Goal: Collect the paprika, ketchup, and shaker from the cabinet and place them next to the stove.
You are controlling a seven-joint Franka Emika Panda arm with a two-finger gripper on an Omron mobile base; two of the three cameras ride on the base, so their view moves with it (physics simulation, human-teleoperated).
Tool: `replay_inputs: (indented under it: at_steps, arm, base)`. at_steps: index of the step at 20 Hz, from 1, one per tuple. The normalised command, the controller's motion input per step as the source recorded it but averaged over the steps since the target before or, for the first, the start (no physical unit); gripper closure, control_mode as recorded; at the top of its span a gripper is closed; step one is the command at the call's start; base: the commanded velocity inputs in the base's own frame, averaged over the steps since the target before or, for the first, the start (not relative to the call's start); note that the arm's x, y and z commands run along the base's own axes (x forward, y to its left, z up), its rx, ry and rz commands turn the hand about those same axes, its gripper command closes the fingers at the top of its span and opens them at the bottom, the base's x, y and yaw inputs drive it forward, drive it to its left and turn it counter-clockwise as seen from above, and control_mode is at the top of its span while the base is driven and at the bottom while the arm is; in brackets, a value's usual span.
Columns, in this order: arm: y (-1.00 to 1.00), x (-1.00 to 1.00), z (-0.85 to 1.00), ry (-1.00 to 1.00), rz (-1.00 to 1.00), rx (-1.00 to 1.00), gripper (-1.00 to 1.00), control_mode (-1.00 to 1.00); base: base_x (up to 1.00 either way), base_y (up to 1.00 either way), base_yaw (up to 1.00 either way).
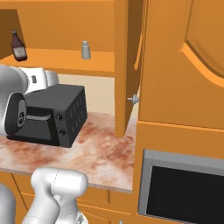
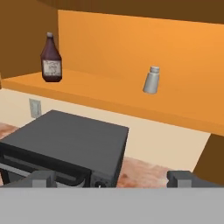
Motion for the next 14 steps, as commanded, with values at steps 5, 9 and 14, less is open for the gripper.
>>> replay_inputs:
  at_steps: [5,9,14]
  arm:
    - [-0.38,0.08,0.0,0.05,0.0,0.09,-1.0,-1.0]
    - [-0.2,0.32,0.0,0.13,0.0,0.08,-1.0,-1.0]
    - [-0.02,0.41,0.04,0.06,-0.01,0.01,-1.0,-1.0]
  base:
    - [0.0,0.0,0.0]
    - [0.0,0.0,0.0]
    - [0.0,0.0,0.0]
